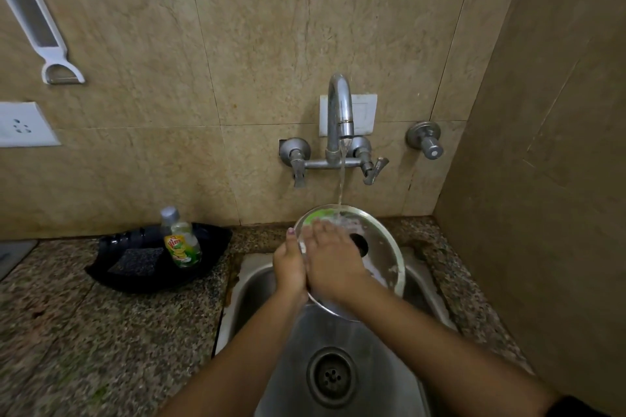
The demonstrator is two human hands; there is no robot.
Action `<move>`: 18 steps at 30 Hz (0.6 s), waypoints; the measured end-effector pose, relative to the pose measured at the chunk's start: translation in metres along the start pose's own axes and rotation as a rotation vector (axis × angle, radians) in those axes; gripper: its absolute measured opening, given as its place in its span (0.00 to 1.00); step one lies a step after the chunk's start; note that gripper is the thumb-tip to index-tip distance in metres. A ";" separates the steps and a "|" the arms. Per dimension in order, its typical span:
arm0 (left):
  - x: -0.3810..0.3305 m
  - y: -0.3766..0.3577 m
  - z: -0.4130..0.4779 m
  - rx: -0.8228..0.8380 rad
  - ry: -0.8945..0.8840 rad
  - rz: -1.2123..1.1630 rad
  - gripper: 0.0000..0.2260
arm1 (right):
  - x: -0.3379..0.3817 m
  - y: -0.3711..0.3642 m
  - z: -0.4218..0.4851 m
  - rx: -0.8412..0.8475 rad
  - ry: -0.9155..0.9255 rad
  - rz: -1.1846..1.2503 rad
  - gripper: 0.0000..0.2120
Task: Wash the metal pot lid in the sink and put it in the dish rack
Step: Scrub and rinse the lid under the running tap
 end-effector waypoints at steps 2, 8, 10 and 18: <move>-0.001 -0.004 0.002 0.019 0.022 -0.022 0.18 | 0.005 -0.001 -0.003 -0.090 0.017 -0.069 0.27; 0.001 -0.011 -0.003 0.038 -0.016 0.036 0.18 | -0.022 0.005 0.021 -0.009 -0.192 -0.105 0.28; 0.003 -0.006 0.000 0.036 -0.010 0.037 0.18 | -0.011 -0.001 0.009 -0.046 -0.056 -0.045 0.27; 0.005 -0.013 0.000 0.080 -0.059 0.090 0.19 | -0.015 0.004 0.009 -0.043 -0.125 0.006 0.26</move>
Point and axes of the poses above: each hand's wrist, its own z-axis towards the middle knuckle, its own y-axis out of the back of the hand, x = y × z, the point moved 4 cm from there along z, towards the middle knuckle, and after that the axes turned 2 degrees about -z, right-handed, at the moved point
